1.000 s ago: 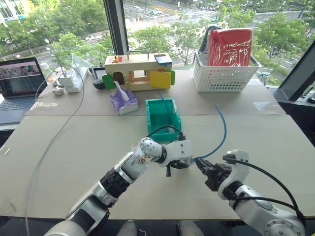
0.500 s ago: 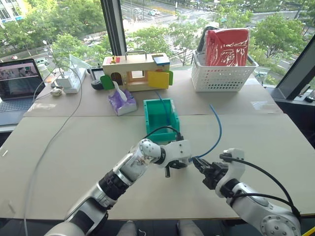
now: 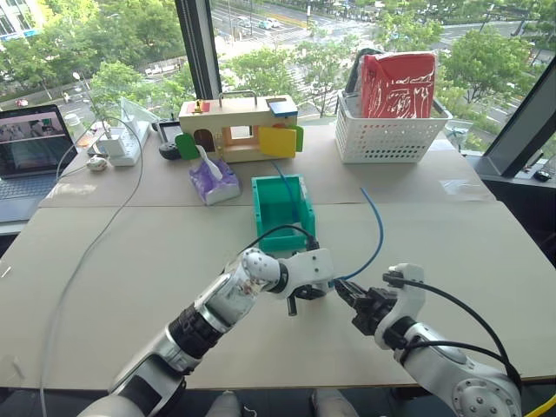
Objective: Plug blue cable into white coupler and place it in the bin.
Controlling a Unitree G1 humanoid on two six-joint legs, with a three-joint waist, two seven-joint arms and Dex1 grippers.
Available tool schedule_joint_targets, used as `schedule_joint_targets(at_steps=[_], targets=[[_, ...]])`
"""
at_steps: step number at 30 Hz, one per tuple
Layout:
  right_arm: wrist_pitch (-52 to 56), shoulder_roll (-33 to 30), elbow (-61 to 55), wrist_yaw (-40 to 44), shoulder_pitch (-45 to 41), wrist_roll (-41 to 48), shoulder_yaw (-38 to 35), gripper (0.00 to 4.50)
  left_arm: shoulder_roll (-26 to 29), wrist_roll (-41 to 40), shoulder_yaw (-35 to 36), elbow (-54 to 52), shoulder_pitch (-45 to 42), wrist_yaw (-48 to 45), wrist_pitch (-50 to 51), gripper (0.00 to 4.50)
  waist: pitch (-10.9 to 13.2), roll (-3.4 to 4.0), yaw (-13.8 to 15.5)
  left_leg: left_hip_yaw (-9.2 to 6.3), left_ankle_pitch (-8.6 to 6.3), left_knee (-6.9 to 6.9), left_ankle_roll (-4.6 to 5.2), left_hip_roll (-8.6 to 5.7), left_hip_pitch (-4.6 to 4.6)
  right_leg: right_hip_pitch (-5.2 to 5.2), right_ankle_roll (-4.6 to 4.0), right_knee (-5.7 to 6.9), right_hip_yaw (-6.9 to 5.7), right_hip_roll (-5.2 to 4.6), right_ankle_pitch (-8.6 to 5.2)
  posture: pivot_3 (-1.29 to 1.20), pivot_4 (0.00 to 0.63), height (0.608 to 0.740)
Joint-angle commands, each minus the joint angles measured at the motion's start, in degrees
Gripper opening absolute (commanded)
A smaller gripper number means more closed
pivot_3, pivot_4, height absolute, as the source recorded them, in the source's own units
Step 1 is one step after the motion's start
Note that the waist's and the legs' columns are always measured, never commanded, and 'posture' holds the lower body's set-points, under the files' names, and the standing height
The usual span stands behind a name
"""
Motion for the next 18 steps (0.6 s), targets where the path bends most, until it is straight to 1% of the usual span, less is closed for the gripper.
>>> schedule_joint_targets(at_steps=[1, 8, 12, 14, 18], targets=[[8.7, 0.2, 4.2, 1.2, 2.4, 0.9, 8.6, 0.00, -1.4, -1.4, 1.5, -7.0, -1.2, 1.3, -0.1, 0.69, 0.0, -0.05, 0.0, 0.00, 0.00, 0.00, 0.00, 0.00, 0.00, 0.00, 0.00, 0.00, 0.00, 0.00, 0.00, 0.00, 0.150, 0.740], [7.9, 0.7, 5.7, 3.0, 2.7, 0.0, 8.6, 0.00, -1.1, -1.9, 1.4, -8.5, -0.5, 1.4, 1.8, 0.69, -0.2, -0.24, 0.0, 0.00, 0.00, -0.01, 0.00, 0.02, 0.14, 0.11, -0.01, 0.00, 0.00, 0.03, -0.01, 0.00, 0.150, 0.740], [6.9, 0.8, 4.4, 3.3, 2.7, 1.2, 6.4, 0.00, -0.9, -3.3, 2.7, -6.9, 0.0, 0.8, 1.5, 0.69, -0.2, -0.25, 0.0, 0.00, -0.01, -0.04, 0.01, 0.05, 0.29, 0.29, -0.03, -0.03, 0.00, 0.06, -0.03, 0.00, 0.150, 0.740], [6.0, 1.1, 3.7, 3.2, 2.7, 2.4, 5.1, 0.00, 0.4, -3.3, 2.8, -5.2, 0.1, 0.0, -0.4, 0.69, -0.2, -0.25, 0.0, 0.00, -0.01, -0.04, 0.01, 0.06, 0.32, 0.33, -0.03, -0.04, 0.00, 0.06, -0.04, 0.00, 0.150, 0.740], [4.8, 1.2, 2.8, 2.4, 2.4, 3.9, 3.1, 0.00, 1.5, -4.8, 3.4, -3.9, 1.1, -0.3, -0.7, 0.69, -0.2, -0.25, 0.0, 0.00, -0.01, -0.05, 0.01, 0.06, 0.33, 0.33, -0.04, -0.04, 0.00, 0.06, -0.04, 0.00, 0.150, 0.740]])
